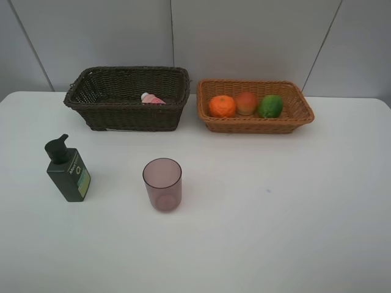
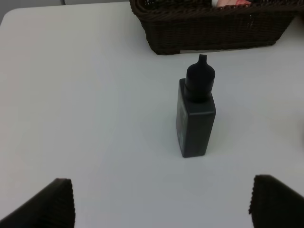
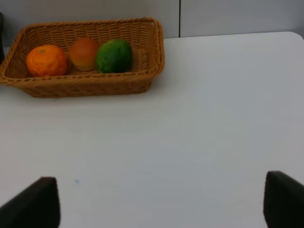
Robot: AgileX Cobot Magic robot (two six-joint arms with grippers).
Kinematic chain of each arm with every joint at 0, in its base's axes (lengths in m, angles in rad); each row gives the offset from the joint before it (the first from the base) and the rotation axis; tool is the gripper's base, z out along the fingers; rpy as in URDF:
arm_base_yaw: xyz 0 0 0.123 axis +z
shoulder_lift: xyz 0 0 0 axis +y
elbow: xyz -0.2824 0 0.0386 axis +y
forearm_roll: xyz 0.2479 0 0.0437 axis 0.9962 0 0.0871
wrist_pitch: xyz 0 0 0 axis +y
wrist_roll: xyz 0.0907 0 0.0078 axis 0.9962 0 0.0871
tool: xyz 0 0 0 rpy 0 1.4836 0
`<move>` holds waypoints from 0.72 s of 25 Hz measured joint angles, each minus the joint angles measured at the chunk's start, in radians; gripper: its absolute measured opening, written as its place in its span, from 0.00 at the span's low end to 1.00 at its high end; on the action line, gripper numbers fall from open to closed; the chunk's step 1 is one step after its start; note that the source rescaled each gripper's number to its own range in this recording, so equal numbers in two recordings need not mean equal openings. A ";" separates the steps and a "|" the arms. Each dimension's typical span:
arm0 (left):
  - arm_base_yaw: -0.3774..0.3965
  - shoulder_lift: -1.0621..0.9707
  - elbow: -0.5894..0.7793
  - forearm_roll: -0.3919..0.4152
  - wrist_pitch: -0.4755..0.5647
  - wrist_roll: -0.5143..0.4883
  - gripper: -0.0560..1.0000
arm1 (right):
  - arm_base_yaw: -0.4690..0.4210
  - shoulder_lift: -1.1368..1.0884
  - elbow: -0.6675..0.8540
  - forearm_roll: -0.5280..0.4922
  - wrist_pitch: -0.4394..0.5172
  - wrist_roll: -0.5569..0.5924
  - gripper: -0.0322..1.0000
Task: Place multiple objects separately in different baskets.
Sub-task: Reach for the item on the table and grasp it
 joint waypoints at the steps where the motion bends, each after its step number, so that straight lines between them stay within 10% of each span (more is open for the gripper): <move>1: 0.000 0.000 0.000 0.000 0.000 0.000 0.96 | 0.000 0.000 0.000 0.000 0.000 0.000 0.82; 18: 0.000 0.200 -0.031 -0.076 -0.069 0.084 0.96 | 0.000 0.000 0.000 0.000 0.000 0.000 0.82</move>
